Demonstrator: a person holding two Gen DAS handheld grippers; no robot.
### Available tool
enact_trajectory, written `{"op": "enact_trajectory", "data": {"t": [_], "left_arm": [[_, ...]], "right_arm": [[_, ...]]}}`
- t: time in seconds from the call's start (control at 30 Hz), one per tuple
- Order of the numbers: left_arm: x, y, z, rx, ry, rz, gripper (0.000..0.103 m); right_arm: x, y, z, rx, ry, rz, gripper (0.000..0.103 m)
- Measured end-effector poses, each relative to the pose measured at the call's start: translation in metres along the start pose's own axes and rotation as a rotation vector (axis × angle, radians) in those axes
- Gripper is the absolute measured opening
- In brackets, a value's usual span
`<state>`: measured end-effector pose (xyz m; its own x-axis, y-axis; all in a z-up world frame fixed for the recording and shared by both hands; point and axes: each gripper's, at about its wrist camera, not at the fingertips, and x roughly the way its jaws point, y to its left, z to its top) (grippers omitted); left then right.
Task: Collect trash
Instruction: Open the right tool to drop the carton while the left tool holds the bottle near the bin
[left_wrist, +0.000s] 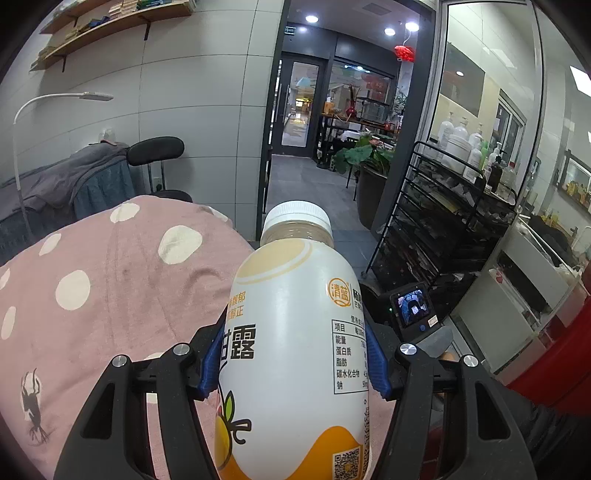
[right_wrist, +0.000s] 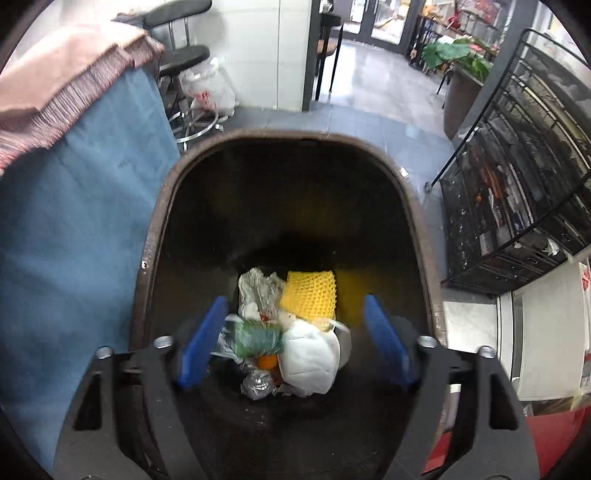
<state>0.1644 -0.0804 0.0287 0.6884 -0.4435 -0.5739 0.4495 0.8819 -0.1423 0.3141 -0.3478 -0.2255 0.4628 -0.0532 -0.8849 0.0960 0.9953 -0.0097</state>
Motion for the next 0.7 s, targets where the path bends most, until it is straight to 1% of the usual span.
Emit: {"op": "enact_trajectory", "data": {"t": [0.1,0.33,0.4,0.43,0.53,0.7], "left_arm": [[0.004,-0.007,0.004,0.002,0.001,-0.017,0.061],[0.019,-0.037,0.015,0.038,0.012,-0.073,0.061],[0.028,-0.049,0.018,0.054,0.019,-0.084,0.061],[0.035,-0.056,0.019,0.063,0.029,-0.091,0.061],[0.052,-0.069,0.020,0.073,0.058,-0.111,0.061],[0.084,-0.096,0.020,0.106,0.116,-0.121,0.061]], "right_arm": [[-0.019,-0.007,-0.006,0.032,-0.045,0.020,0.079],[-0.073,-0.024,-0.032,0.070,-0.142,-0.016,0.082],[-0.085,-0.028,-0.043,0.082,-0.162,-0.019,0.085],[-0.090,-0.031,-0.049,0.087,-0.173,-0.028,0.087],[-0.103,-0.039,-0.063,0.104,-0.200,-0.055,0.087],[-0.119,-0.058,-0.083,0.159,-0.230,-0.099,0.088]]}}
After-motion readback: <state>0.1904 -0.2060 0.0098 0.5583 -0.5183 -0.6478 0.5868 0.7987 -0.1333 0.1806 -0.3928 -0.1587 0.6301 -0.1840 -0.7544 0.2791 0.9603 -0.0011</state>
